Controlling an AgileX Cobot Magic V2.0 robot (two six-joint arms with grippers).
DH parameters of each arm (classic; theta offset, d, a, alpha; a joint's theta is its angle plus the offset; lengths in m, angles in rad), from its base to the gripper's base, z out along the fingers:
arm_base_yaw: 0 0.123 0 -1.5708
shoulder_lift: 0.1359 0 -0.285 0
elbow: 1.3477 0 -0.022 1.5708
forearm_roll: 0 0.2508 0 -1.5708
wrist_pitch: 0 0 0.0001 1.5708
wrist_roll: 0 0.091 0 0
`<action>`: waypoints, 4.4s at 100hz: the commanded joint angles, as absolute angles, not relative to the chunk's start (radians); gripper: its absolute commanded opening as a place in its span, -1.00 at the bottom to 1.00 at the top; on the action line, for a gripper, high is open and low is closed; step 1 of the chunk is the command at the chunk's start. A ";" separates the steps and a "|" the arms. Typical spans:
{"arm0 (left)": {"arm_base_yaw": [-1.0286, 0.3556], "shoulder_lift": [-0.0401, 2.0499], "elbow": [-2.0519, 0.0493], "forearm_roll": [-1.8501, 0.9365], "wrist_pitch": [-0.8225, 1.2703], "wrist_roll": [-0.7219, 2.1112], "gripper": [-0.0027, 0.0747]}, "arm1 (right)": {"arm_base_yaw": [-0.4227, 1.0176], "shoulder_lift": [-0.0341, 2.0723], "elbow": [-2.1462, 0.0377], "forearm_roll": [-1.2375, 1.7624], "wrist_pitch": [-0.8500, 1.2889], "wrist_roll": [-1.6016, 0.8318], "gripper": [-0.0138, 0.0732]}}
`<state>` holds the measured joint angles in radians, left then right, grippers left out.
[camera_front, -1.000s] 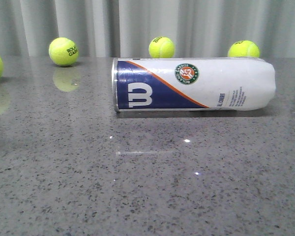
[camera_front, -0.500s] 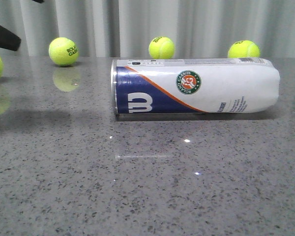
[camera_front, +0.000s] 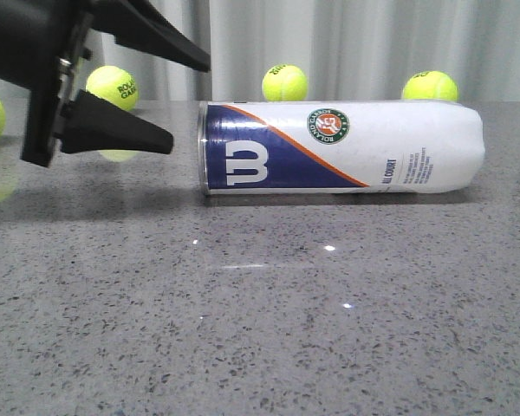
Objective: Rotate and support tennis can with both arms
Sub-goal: 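Grasp the can's open end with the left gripper, then lift the can's end with the left gripper, tilting it upright, then lower the can's bottom onto the table, standing it upright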
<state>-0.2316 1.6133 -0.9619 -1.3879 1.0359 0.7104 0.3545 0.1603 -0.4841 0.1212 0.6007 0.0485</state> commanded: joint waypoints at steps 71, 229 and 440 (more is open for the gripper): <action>-0.272 1.748 -1.096 -1.607 1.250 0.739 -0.81 | 0.350 0.172 -0.508 0.122 0.515 0.047 -0.81; -0.277 1.296 -1.570 -0.759 1.275 0.366 -0.99 | 0.350 0.172 -0.508 0.122 0.515 0.047 -0.81; -0.685 1.440 -1.695 -0.160 1.242 0.125 0.08 | 0.350 0.172 -0.508 0.122 0.515 0.047 -0.81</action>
<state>-0.6864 1.4708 -1.6646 -0.1478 1.2701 0.1207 0.3545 0.1603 -0.4841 0.1212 0.6007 0.0485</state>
